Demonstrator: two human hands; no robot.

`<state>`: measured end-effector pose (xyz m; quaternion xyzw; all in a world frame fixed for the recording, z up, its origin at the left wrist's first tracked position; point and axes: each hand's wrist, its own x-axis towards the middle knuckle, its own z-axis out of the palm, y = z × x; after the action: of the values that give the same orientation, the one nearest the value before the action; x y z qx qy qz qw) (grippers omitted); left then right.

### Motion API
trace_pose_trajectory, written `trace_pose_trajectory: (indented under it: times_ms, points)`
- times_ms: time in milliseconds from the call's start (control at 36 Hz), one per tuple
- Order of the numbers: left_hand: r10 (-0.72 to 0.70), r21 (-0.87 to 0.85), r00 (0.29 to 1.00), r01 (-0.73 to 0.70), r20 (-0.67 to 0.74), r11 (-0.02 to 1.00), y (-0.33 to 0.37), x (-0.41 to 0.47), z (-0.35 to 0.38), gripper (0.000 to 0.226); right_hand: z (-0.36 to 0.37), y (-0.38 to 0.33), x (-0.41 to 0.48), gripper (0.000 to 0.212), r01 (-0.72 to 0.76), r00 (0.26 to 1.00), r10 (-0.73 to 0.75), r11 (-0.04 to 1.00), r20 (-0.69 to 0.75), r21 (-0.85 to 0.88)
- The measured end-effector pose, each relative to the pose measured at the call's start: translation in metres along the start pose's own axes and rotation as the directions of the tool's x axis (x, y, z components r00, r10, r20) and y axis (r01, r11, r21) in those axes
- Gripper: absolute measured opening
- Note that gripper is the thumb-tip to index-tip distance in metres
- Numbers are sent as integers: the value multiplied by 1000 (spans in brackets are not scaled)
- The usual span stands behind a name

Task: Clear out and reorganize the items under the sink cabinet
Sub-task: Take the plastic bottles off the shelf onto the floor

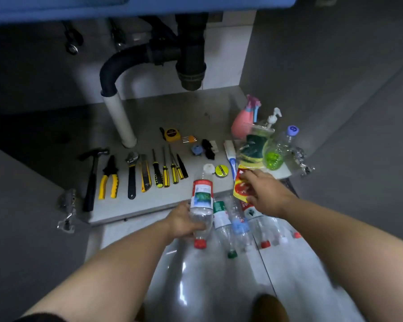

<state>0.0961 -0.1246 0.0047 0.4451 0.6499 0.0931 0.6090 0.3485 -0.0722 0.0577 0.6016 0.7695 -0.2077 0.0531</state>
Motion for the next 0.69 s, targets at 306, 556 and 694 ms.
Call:
trace_pose_trajectory:
  times_ms: [306,556,694]
  points:
    - [-210,-136,975,200,-66,970,-54,-12,81,67,31,20,-28,64,5,948,7,999,317,-38]
    - [-196,-1,954,201,-227,980,-69,33,91,67,57,35,-5,53,-3,955,0,1000,297,9]
    - [-189,-72,950,176,-250,982,-70,49,96,72,72,42,-7,52,-70,947,51,996,317,51]
